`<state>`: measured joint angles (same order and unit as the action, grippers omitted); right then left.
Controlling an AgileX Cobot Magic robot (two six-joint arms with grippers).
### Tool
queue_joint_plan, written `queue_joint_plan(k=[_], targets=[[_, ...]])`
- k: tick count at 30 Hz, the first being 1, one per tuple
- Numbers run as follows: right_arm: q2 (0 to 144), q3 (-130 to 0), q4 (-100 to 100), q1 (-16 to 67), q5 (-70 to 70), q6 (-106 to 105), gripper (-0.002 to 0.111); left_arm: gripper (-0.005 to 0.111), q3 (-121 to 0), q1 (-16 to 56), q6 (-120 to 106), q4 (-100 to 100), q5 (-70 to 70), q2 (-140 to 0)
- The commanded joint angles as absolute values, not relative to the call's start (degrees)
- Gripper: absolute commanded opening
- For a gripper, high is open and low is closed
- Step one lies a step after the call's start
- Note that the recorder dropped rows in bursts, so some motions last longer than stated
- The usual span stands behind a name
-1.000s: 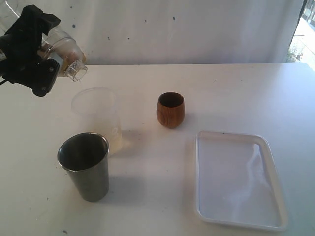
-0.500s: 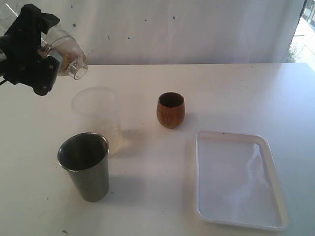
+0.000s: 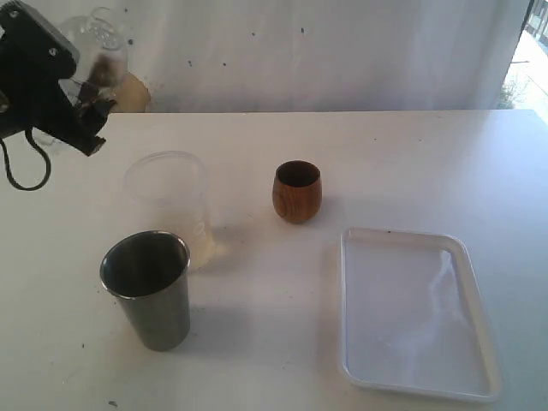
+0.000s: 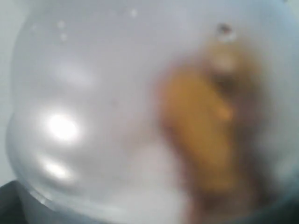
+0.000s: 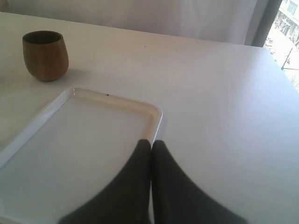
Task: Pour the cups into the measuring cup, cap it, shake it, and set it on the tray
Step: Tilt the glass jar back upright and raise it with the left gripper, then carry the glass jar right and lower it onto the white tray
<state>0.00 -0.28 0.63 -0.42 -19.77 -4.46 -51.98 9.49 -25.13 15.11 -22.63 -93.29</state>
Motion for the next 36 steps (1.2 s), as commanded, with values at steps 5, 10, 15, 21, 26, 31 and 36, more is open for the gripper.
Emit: queue_joint_plan(k=[5, 10, 15, 21, 26, 31, 36], targets=[[0.0, 0.0, 0.4, -0.6, -19.6, -4.2, 0.000, 0.000, -52.8, 9.3, 13.0, 14.2, -23.8, -92.6], [0.0, 0.0, 0.4, -0.6, -19.6, -4.2, 0.000, 0.000, -52.8, 9.3, 17.3, 15.8, -23.8, -92.6], [0.0, 0.0, 0.4, -0.6, -19.6, -4.2, 0.000, 0.000, -52.8, 9.3, 18.1, 17.5, -25.1, -92.6], [0.0, 0.0, 0.4, -0.6, -19.6, -4.2, 0.000, 0.000, -52.8, 9.3, 18.1, 20.2, -28.2, -92.6], [0.0, 0.0, 0.4, -0.6, -19.6, -4.2, 0.000, 0.000, -52.8, 9.3, 19.6, 20.6, -33.3, -92.2], [0.0, 0.0, 0.4, -0.6, -19.6, -4.2, 0.000, 0.000, -53.4, 9.4, 28.3, 24.8, -36.1, -90.7], [0.0, 0.0, 0.4, -0.6, -19.6, -4.2, 0.000, 0.000, -57.5, 12.9, 42.6, 41.9, -36.5, -90.7]])
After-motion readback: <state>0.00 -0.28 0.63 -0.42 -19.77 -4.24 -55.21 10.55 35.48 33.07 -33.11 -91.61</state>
